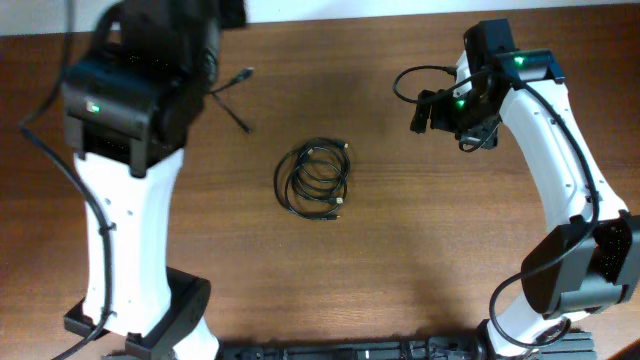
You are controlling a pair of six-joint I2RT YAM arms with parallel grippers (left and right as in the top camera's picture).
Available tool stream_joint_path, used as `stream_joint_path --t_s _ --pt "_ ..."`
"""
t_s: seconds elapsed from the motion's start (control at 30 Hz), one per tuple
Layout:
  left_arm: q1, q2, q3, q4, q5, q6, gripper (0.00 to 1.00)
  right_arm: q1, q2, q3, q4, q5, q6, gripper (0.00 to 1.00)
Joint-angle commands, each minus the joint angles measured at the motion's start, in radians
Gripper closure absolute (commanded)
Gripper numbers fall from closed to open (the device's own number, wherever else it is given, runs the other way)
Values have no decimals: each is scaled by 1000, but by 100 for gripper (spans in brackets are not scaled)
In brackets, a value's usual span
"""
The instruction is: Untangle cables
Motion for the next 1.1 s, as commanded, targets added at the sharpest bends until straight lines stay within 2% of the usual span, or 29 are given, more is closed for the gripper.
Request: stream_joint_path --t_s 0.0,0.1,0.2,0.4,0.47,0.53,0.6,0.7,0.83,1.07 --pt "157 21 14 116 -123 13 100 -1 -1 0 0 9 -7 1" --pt "334 87 14 212 -102 13 100 -1 -1 0 0 9 -7 2" --pt "468 147 -1 253 28 13 100 -1 -1 0 0 9 -7 1" --pt "623 303 -48 279 31 12 100 -1 -1 0 0 9 -7 1" --pt "649 363 -48 288 142 13 100 -1 -1 0 0 9 -7 2" --pt "658 405 -48 361 351 39 100 -1 -1 0 0 9 -7 2" --pt "658 417 -48 497 607 104 100 -1 -1 0 0 9 -7 2" --pt "646 417 -48 600 761 106 100 -1 -1 0 0 9 -7 2" --pt "624 474 -48 542 734 135 100 -1 -1 0 0 9 -7 2" --pt "656 574 -48 287 734 127 100 -1 -1 0 0 9 -7 1"
